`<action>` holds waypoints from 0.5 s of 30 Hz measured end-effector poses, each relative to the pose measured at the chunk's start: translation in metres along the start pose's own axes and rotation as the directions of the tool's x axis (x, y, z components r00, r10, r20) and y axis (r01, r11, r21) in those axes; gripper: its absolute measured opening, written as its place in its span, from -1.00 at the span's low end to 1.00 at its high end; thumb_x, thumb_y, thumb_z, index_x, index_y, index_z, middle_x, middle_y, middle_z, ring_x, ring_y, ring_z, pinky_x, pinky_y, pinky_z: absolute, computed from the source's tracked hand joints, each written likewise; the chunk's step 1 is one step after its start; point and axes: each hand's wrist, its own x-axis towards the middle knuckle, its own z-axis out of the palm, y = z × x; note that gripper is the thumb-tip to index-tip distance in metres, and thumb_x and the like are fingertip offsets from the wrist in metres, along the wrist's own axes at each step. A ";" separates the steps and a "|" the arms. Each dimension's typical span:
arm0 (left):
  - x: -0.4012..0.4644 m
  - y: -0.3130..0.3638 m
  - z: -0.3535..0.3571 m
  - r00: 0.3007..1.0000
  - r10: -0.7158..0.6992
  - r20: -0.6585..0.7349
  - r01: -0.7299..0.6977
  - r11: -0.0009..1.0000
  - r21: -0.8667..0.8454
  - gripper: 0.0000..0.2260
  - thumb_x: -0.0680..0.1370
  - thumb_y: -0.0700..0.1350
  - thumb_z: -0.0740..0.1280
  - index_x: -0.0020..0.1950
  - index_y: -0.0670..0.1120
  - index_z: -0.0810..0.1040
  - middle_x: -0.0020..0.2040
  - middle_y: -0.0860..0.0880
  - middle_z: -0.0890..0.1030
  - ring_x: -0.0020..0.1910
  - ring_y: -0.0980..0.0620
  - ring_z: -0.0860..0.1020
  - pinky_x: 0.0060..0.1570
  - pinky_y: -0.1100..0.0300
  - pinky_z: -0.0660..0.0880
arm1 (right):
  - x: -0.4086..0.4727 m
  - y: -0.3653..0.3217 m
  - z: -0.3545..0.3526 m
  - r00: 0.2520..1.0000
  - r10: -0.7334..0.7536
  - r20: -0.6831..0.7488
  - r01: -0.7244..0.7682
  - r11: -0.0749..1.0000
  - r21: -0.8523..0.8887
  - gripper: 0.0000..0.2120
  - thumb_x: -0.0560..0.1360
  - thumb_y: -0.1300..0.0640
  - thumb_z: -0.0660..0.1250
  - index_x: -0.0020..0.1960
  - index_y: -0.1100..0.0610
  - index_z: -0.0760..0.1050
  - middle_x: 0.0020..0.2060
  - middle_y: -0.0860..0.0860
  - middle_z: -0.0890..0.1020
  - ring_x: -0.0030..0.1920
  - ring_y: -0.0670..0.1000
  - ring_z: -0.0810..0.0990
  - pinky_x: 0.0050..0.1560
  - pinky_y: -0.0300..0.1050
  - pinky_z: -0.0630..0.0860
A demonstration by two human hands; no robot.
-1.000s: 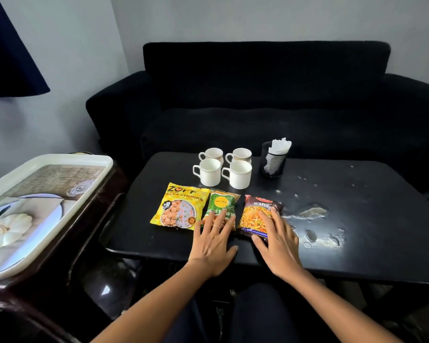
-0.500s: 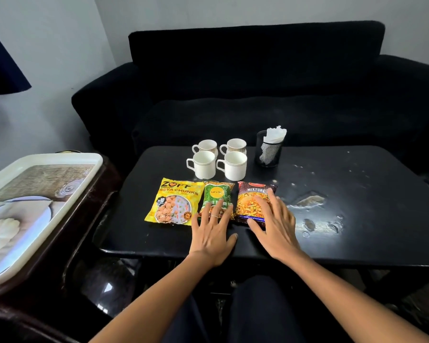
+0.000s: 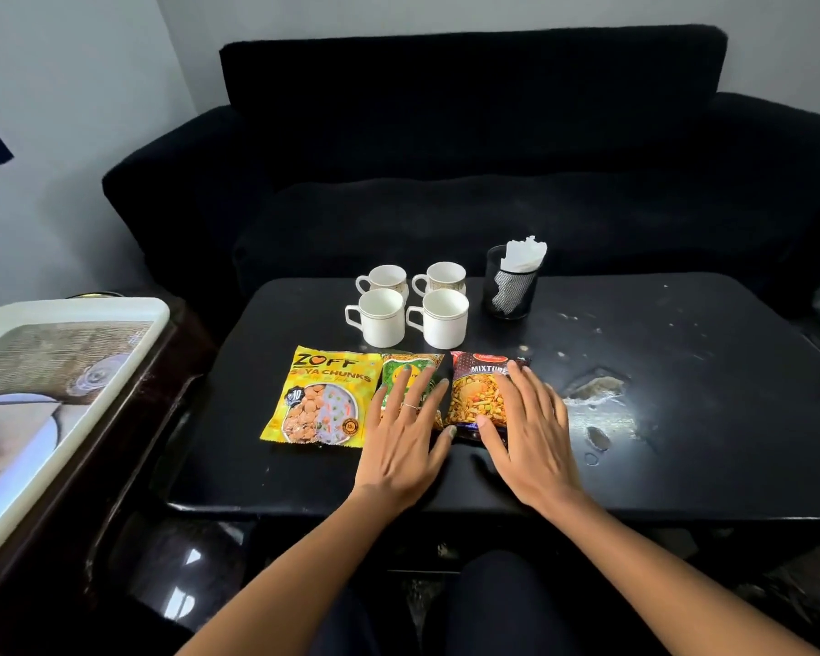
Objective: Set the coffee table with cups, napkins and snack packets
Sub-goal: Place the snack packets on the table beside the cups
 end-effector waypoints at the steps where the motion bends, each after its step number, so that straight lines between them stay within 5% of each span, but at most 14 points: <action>1: -0.001 -0.002 0.000 1.000 0.015 -0.006 -0.015 1.000 -0.010 -0.48 0.60 0.15 0.08 0.54 0.03 0.16 0.57 0.06 0.00 0.56 -0.04 -0.07 0.51 -0.04 -0.06 | -0.001 -0.001 -0.001 1.000 -0.009 -0.009 0.009 1.000 0.002 -0.41 0.53 -0.17 -0.01 0.42 0.14 0.31 0.46 0.08 0.31 0.46 0.09 0.26 0.45 0.07 0.14; 15: 0.002 -0.011 0.024 0.997 0.046 -0.061 -0.050 0.997 -0.065 -0.43 0.57 0.22 0.05 0.54 0.01 0.17 0.57 0.03 0.09 0.56 -0.03 -0.01 0.47 -0.04 -0.09 | 0.001 0.007 0.019 0.980 -0.190 -0.058 0.190 0.982 -0.017 -0.45 0.58 -0.10 0.08 0.49 0.14 0.18 0.50 0.09 0.20 0.52 0.12 0.08 0.49 0.09 0.03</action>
